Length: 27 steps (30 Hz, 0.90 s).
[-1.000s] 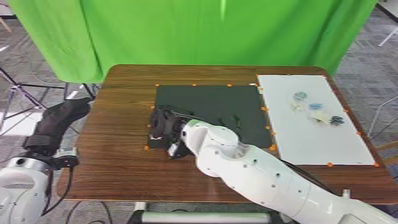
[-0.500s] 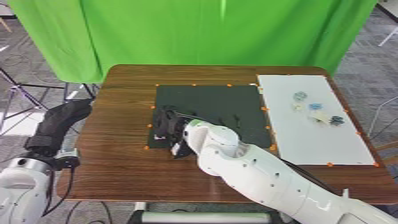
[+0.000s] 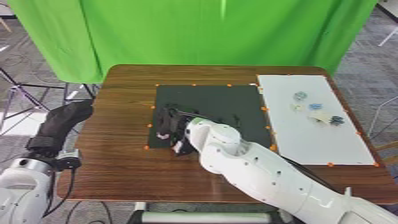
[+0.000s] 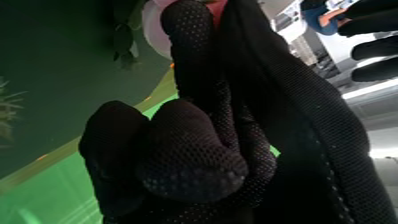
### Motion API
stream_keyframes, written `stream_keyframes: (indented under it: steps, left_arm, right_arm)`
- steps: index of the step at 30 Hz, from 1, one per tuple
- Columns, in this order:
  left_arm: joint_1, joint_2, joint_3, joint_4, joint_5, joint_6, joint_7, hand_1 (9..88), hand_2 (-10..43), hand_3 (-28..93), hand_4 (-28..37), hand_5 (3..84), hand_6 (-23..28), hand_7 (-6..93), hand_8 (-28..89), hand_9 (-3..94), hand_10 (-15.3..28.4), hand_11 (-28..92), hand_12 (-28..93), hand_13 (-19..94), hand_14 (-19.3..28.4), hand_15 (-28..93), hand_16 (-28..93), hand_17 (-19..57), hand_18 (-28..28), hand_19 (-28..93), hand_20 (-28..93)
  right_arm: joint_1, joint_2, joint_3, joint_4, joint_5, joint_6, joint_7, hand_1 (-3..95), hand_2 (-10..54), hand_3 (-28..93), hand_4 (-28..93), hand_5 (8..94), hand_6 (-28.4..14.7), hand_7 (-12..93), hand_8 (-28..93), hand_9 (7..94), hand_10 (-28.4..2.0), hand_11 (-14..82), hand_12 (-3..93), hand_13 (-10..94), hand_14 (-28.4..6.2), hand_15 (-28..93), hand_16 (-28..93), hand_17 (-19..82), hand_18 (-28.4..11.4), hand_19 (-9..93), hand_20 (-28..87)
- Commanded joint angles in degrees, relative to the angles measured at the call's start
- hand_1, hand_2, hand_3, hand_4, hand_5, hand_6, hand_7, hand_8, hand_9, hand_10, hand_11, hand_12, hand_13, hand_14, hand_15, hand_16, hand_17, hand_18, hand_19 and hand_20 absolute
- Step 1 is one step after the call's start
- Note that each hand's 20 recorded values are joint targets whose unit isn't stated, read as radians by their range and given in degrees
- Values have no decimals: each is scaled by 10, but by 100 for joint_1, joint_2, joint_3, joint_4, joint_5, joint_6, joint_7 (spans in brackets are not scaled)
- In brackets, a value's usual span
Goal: Arrange flowers
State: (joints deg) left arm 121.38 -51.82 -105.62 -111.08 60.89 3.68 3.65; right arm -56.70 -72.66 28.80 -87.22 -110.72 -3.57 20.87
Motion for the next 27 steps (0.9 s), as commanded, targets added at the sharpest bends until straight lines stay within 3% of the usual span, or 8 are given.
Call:
stream_keyframes:
  steps: [1,12,27]
  left_arm:
    - [24,-57,-13,-17,43,-96,-51,193,91,582,-283,410,37,136,-79,395,139,159,76,318,174,99,1,26,96,47,115]
    - [55,-66,-29,-27,63,-88,-40,202,74,586,-283,407,35,136,-79,394,139,158,77,319,173,97,2,26,97,48,115]
    - [150,-116,-83,-85,108,-85,-54,224,60,583,-283,427,-7,152,-91,398,138,160,78,319,172,96,3,24,98,47,115]
  right_arm:
    - [47,71,119,-81,48,-275,103,593,-95,568,-128,720,-4,244,162,880,-92,43,347,937,8,634,273,653,-119,932,541]
    - [116,140,169,-211,96,-338,-33,562,-95,539,-105,694,8,190,158,840,-92,63,329,937,4,624,287,645,-127,932,552]
    - [248,256,449,-447,108,-329,-106,522,-95,551,-101,687,25,180,142,795,-107,116,266,937,0,615,300,640,-134,932,559]
